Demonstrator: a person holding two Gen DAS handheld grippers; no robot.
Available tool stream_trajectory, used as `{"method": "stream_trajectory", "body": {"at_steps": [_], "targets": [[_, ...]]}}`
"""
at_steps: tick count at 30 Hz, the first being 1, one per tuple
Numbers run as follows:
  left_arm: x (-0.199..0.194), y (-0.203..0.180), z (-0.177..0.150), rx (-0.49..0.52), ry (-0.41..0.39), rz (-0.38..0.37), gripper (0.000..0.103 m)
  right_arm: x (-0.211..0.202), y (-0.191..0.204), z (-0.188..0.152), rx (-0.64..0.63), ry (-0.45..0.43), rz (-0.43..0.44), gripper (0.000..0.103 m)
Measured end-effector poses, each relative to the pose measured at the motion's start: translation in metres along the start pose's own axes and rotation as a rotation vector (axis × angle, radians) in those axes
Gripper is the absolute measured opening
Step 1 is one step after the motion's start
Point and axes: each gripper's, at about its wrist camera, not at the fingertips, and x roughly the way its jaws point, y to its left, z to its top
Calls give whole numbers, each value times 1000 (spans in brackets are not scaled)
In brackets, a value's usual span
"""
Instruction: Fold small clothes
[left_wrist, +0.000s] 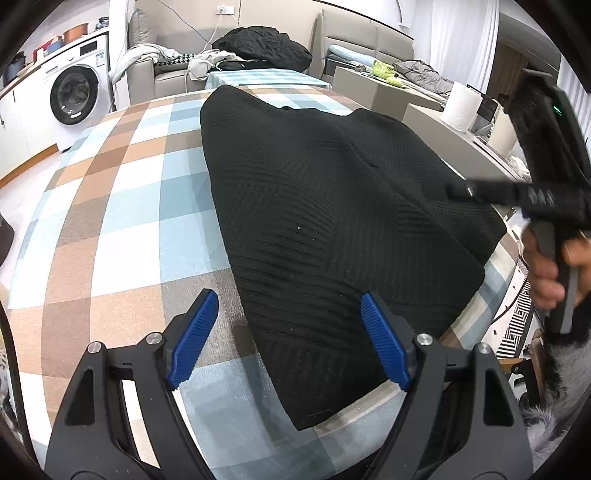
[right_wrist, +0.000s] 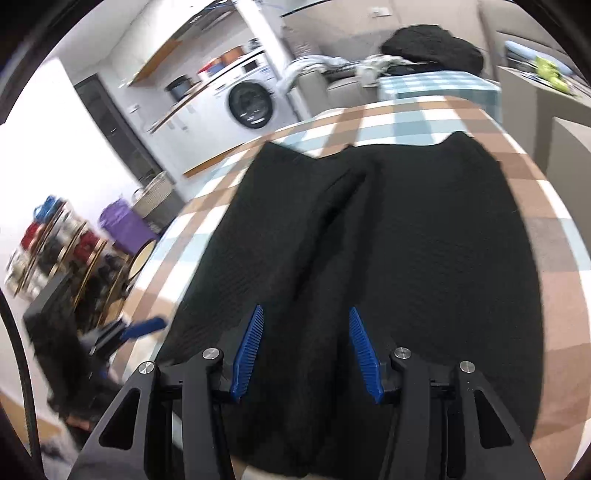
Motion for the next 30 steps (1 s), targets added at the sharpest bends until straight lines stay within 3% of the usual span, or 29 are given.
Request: {"method": "stream_trajectory", "body": {"at_steps": [7, 14, 15, 16, 18, 20, 24, 27, 30], "targets": [[0, -1, 0, 8, 1, -5, 78, 5, 19, -23, -69, 51, -5, 50], [0, -1, 0, 7, 3, -3, 78, 18, 25, -26, -73, 82, 58, 48], [-1, -1, -1, 7, 3, -4, 78, 21, 24, -26, -74, 78, 53, 35], [-1, -1, 0, 8, 3, -3, 78, 23, 25, -26, -86, 70, 45, 14], [-3, -1, 0, 10, -3, -1, 78, 18, 29, -24, -102, 32, 49, 7], [-5, 1, 0, 2, -9, -2, 78, 6, 37, -21, -147, -23, 24, 6], [-5, 3, -1, 0, -6, 7, 78, 13, 32, -21, -120, 23, 6, 7], [-4, 3, -2, -2, -4, 8, 78, 16, 31, -25, -114, 57, -4, 18], [-2, 2, -3, 3, 1, 16, 78, 7, 25, -24, -90, 37, 46, 27]]}}
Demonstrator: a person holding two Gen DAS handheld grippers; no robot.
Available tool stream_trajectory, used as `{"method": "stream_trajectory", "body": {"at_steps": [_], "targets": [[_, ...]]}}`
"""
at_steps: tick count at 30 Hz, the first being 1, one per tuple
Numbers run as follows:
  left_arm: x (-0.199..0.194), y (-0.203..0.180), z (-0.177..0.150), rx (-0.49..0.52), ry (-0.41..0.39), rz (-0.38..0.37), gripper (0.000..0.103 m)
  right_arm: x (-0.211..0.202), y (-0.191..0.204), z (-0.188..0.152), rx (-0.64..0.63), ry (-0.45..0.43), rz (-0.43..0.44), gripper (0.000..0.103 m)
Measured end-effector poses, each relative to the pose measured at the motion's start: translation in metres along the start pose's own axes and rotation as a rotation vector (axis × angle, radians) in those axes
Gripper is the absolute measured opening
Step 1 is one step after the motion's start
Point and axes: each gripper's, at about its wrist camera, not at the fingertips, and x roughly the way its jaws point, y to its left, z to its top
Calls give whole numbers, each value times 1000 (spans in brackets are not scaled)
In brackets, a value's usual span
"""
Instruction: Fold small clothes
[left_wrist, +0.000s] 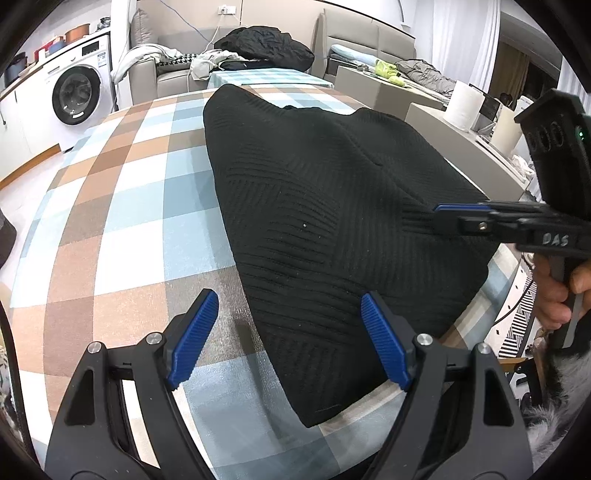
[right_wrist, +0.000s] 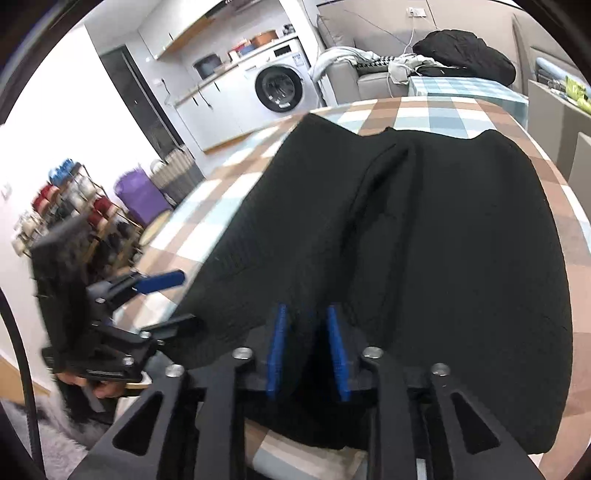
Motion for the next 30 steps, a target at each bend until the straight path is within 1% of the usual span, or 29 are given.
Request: {"method": "stream_trajectory", "body": {"at_steps": [4, 6, 8, 9, 10, 11, 12, 13, 14, 15, 16, 18, 19, 20, 21, 23, 25, 27, 29, 30], "targets": [[1, -1, -1, 4, 2, 4, 78, -2, -4, -8, -4, 42, 64, 27], [1, -1, -2, 3, 3, 3, 78, 1, -3, -16, -7, 57, 68, 27], [0, -1, -2, 3, 2, 4, 78, 0, 0, -20, -11, 41, 102, 27], [0, -1, -1, 2, 1, 4, 78, 0, 2, -22, -17, 35, 118, 25], [-1, -1, -1, 0, -6, 6, 78, 0, 5, -23, -31, 23, 96, 13], [-3, 0, -1, -4, -17, 11, 78, 0, 8, -23, -54, 17, 69, 8], [-6, 1, 0, -11, -33, 19, 78, -4, 13, -22, -73, -3, 69, 7], [-9, 2, 0, -16, -47, 23, 78, -12, 16, -20, -87, -41, 86, 6], [-10, 3, 1, -18, -48, 20, 78, -18, 18, -20, -97, -64, 87, 6], [-10, 4, 1, -20, -48, 15, 78, -25, 20, -18, -105, -75, 66, 6], [-10, 5, 1, -24, -47, 14, 78, -27, 20, -18, -105, -74, 52, 6], [-7, 6, 1, -26, -39, 19, 78, -22, 16, -20, -112, -42, -19, 6], [-6, 5, 1, -24, -35, 19, 78, -16, 15, -22, -116, -10, -46, 7], [-6, 6, 1, -23, -34, 19, 78, -12, 14, -24, -114, 15, -55, 9], [-5, 5, 1, -21, -33, 19, 78, -11, 14, -24, -108, 24, -55, 13], [-4, 4, 1, -19, -29, 18, 78, -20, 10, -20, -88, -6, -21, 22], [-3, 4, 1, -18, -27, 15, 78, -25, 1, -17, -54, -35, -24, 40], [-1, 4, 1, -19, -22, 13, 78, -24, -10, -13, 4, -49, -43, 43], [0, 4, 1, -21, -20, 12, 78, -16, -25, -6, 79, -39, -27, 45], [0, 4, 2, -23, -19, 11, 78, -11, -32, 0, 115, -33, -8, 48]]}}
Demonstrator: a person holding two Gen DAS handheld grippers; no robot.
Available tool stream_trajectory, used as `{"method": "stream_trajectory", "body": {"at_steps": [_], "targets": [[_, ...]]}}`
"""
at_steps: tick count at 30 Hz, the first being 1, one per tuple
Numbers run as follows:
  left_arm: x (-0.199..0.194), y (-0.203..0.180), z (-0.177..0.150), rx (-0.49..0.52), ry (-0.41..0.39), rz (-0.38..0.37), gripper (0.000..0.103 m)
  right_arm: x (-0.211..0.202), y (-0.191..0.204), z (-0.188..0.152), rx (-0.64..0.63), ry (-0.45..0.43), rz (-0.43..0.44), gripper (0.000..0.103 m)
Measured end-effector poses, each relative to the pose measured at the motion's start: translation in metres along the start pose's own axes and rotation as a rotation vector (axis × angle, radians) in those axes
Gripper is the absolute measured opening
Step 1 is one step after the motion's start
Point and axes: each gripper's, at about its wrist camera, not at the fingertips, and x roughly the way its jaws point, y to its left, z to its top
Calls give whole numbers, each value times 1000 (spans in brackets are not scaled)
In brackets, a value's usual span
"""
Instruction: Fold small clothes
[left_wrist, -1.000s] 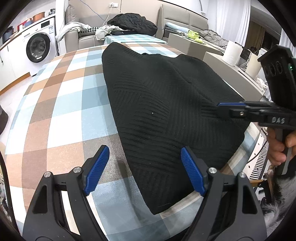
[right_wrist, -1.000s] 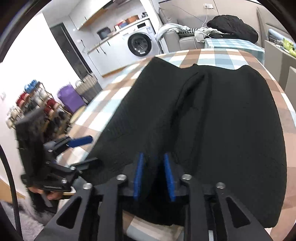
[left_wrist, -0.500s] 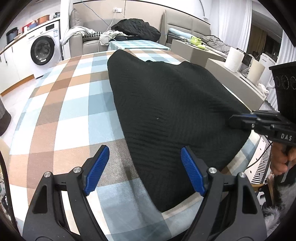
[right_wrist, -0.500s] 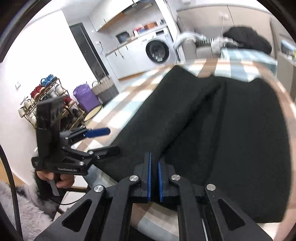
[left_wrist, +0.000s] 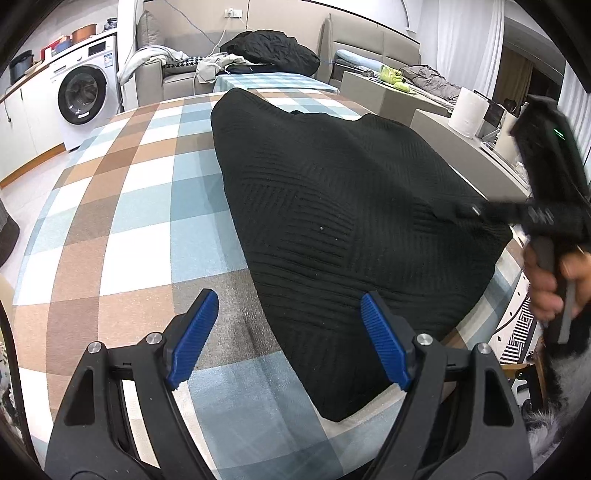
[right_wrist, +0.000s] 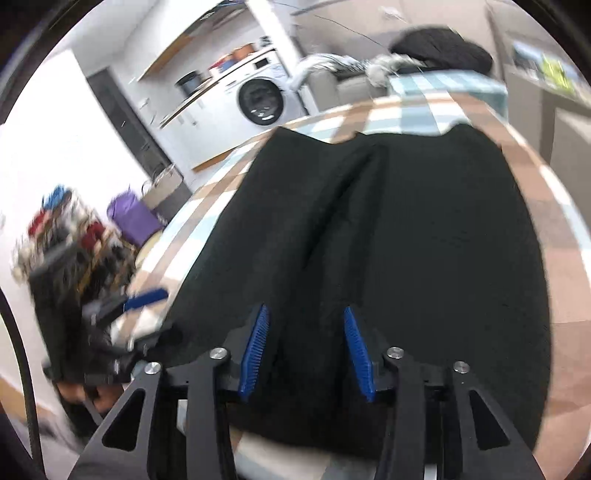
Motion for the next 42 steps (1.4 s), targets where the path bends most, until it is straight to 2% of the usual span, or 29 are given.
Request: {"method": "stream_trajectory", "body": {"at_steps": [3, 7, 12, 13, 14, 15, 16, 18, 20, 23, 26, 29, 30, 32, 33, 34, 36, 39, 42], "targets": [[0, 1, 0, -1, -1, 1, 78, 18, -8, 22, 44, 10, 16, 58], [1, 3, 0, -11, 1, -2, 78, 43, -15, 53, 98, 30, 36, 59], [4, 6, 0, -20, 10, -8, 78, 71, -14, 87, 67, 29, -58, 58], [5, 7, 1, -21, 12, -10, 78, 72, -15, 90, 55, 24, -72, 45], [5, 7, 1, -23, 12, -11, 78, 74, -13, 93, 40, 17, -81, 37], [5, 7, 1, -24, 11, -10, 78, 75, -10, 95, 15, 18, -80, 23], [4, 7, 1, -24, 10, -8, 78, 75, -6, 97, -14, 10, -78, 15], [2, 7, 1, -24, 3, -4, 78, 63, 7, 98, -86, -44, -70, 12], [1, 6, 1, -26, 0, -7, 78, 45, 19, 102, -139, -105, -98, 11], [2, 5, 1, -20, 3, -14, 78, 20, 19, 109, -138, -165, -165, 11], [2, 4, 1, -14, 3, -11, 78, 27, -5, 112, -60, -124, -210, 12], [3, 6, 2, -23, 5, -3, 78, 49, -29, 104, 8, 12, -221, 19], [3, 7, 2, -30, 7, -5, 78, 51, -34, 102, 19, 32, -216, 23], [3, 8, 2, -37, 6, -5, 78, 40, -41, 93, 47, 19, -178, 32], [4, 9, 2, -39, 5, -4, 78, 31, -41, 85, 53, 20, -149, 43], [4, 9, 3, -40, 5, -3, 78, 21, -42, 72, 66, 24, -117, 46], [4, 8, 3, -36, 4, -7, 78, 3, -41, 46, 72, 23, -66, 46], [7, 4, 3, -18, 12, -7, 78, -18, -36, 8, 49, 6, -97, 44], [9, 1, 2, -12, 17, -11, 78, -31, -25, -17, -8, -66, -132, 28]]}}
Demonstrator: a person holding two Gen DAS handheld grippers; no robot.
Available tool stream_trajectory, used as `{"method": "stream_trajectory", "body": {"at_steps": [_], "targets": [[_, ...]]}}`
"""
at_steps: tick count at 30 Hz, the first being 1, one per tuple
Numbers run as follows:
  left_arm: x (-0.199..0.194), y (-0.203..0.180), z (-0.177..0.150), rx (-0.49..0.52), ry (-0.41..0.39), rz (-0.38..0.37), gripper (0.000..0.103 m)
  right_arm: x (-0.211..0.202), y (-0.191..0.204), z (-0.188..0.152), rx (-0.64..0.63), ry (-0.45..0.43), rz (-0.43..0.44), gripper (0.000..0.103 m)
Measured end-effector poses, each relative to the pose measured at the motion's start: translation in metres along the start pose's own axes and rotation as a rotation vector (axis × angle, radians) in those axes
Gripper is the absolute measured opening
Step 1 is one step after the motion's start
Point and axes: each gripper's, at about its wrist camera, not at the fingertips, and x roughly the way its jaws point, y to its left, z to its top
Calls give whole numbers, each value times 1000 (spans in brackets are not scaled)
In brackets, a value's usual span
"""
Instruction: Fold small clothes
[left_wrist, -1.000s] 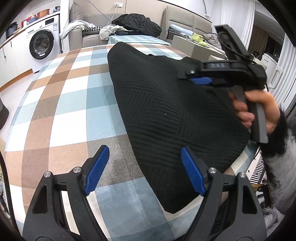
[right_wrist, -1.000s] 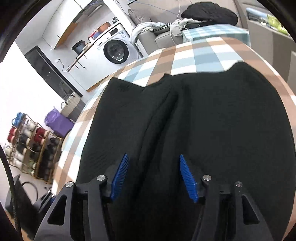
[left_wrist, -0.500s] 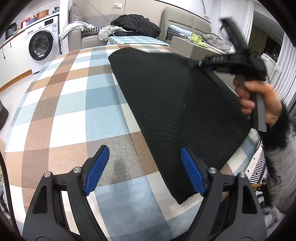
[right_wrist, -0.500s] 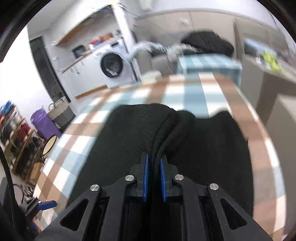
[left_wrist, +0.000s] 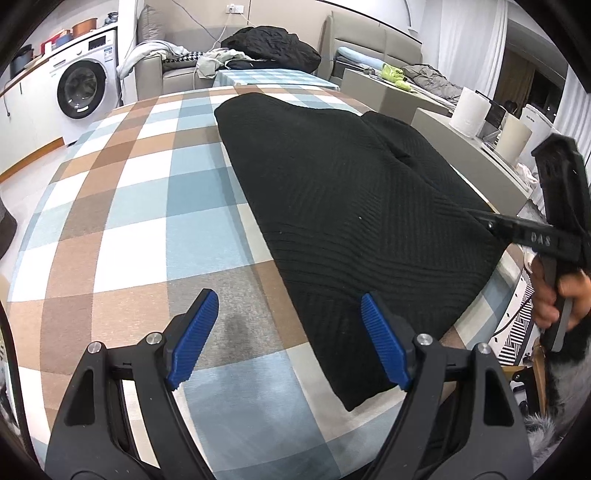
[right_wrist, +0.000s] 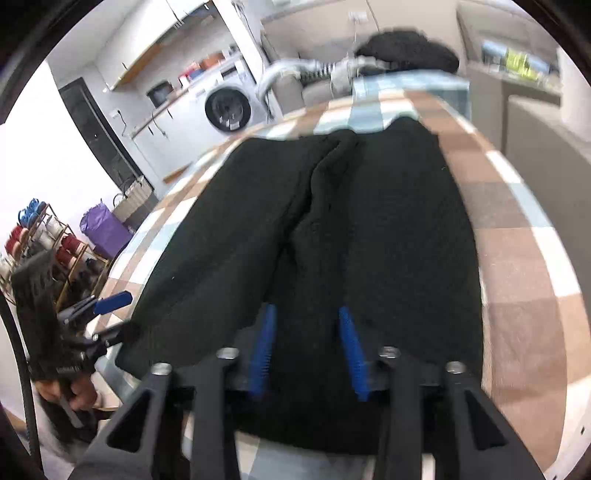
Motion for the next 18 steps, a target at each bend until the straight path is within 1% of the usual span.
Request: {"method": "stream_trajectory", "body": {"at_steps": [1, 3, 5, 7, 8, 9, 11, 12, 13, 15, 16, 17, 18], "targets": [[0, 0, 0, 1, 0, 0, 78, 0, 2, -2, -21, -3, 13, 16], [0, -2, 0, 5, -2, 6, 78, -1, 7, -2, -39, -16, 15, 8], [-3, -2, 0, 6, -8, 10, 78, -4, 9, 2, -46, -37, 37, 5], [-6, -1, 1, 3, -13, 15, 78, -12, 5, 2, -9, -28, 51, 5], [-6, -1, 0, 1, -12, 16, 78, -12, 3, 1, 11, -15, 43, 5], [-6, -1, 0, -2, -11, 18, 78, -10, -3, -1, 28, 7, 11, 5], [-5, -1, 0, -2, -8, 15, 78, -3, -2, -1, 26, 54, -35, 6], [-5, -2, 1, 0, -7, 15, 78, -3, -4, -3, 36, 52, -30, 10], [-6, -2, 1, 1, -8, 17, 78, -6, -5, -5, 38, 43, -24, 14], [-7, -4, 1, 1, -12, 9, 78, -13, -2, -5, 24, 30, -30, 16], [-8, -5, 1, 2, -14, 8, 78, -18, 0, -6, 12, 15, -15, 20], [-9, -6, 1, 5, -17, 7, 78, -24, 2, -7, 7, -6, -11, 22], [-9, -8, 1, 11, -19, 5, 78, -31, 5, -9, 4, -29, 4, 29]]}}
